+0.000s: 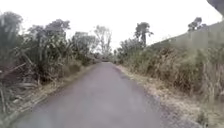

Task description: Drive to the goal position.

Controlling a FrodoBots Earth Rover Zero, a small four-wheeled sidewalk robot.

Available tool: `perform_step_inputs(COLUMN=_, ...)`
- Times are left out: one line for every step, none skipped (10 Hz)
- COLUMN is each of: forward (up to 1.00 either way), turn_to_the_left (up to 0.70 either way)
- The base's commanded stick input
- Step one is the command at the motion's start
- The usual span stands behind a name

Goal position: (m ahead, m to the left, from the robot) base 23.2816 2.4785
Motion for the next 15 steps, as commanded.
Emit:
perform_step_inputs(forward=1.0, turn_to_the_left=0.0)
perform_step_inputs(forward=1.0, turn_to_the_left=0.0)
perform_step_inputs(forward=1.0, turn_to_the_left=0.0)
perform_step_inputs(forward=1.0, turn_to_the_left=0.0)
perform_step_inputs(forward=1.0, turn_to_the_left=0.0)
perform_step_inputs(forward=1.0, turn_to_the_left=0.0)
perform_step_inputs(forward=1.0, turn_to_the_left=0.0)
perform_step_inputs(forward=1.0, turn_to_the_left=0.0)
perform_step_inputs(forward=1.0, turn_to_the_left=0.0)
perform_step_inputs(forward=1.0, turn_to_the_left=0.0)
perform_step_inputs(forward=1.0, turn_to_the_left=0.0)
perform_step_inputs(forward=1.0, turn_to_the_left=0.0)
perform_step_inputs(forward=1.0, turn_to_the_left=0.0)
perform_step_inputs(forward=1.0, turn_to_the_left=0.0)
perform_step_inputs(forward=1.0, turn_to_the_left=0.0)
